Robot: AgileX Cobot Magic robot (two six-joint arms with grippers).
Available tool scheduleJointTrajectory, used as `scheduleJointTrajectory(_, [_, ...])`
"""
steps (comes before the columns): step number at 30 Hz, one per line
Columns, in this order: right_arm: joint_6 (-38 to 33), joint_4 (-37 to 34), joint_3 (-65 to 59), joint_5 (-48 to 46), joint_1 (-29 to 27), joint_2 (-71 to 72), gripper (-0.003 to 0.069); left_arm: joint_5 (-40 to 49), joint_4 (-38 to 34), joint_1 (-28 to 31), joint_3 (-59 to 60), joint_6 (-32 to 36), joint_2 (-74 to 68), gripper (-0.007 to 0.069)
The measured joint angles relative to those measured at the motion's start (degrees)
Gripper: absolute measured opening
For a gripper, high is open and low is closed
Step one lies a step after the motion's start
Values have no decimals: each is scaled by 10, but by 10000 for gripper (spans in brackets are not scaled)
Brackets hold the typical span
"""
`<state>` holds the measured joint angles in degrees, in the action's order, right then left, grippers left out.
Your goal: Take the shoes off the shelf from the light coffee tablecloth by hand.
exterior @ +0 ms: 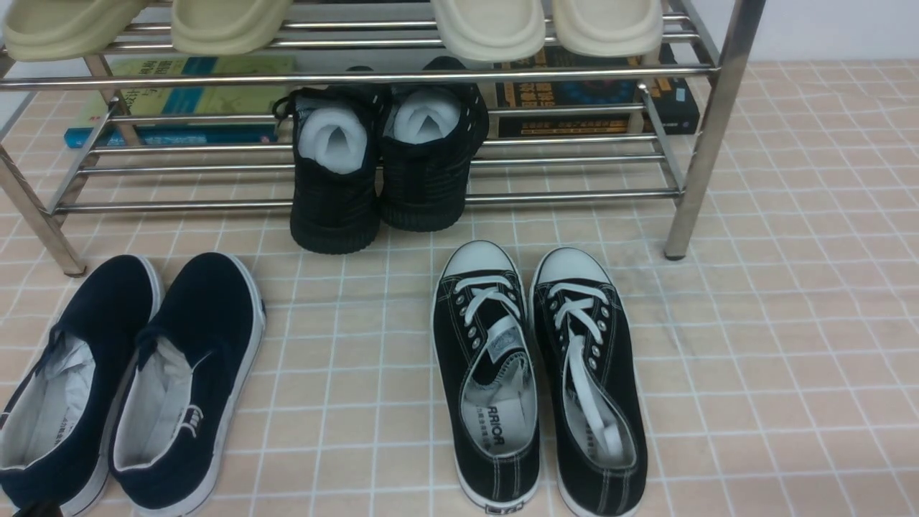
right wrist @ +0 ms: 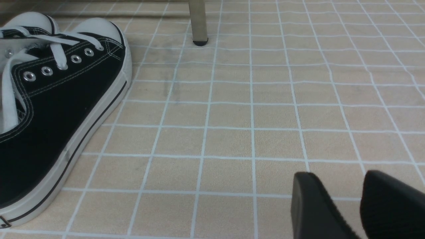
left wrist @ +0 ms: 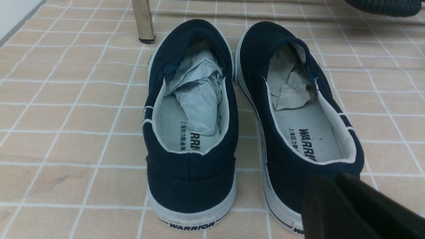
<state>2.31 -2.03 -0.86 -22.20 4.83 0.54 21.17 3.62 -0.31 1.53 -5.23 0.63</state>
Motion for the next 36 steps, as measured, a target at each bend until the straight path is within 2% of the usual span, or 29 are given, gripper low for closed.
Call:
scheduleJointTrajectory(6, [0, 0, 0, 0, 0, 0, 240, 1, 2, 42, 0, -39, 0, 75])
scheduleJointTrajectory(21, [0, 0, 0, 0, 0, 0, 240, 1, 3, 46, -1, -44, 0, 87])
scheduleJointTrajectory(27, [0, 0, 0, 0, 0, 0, 240, 1, 3, 74, -1, -44, 0, 92])
scheduleJointTrajectory(36, [0, 0, 0, 0, 0, 0, 240, 1, 3, 76, -1, -45, 0, 94])
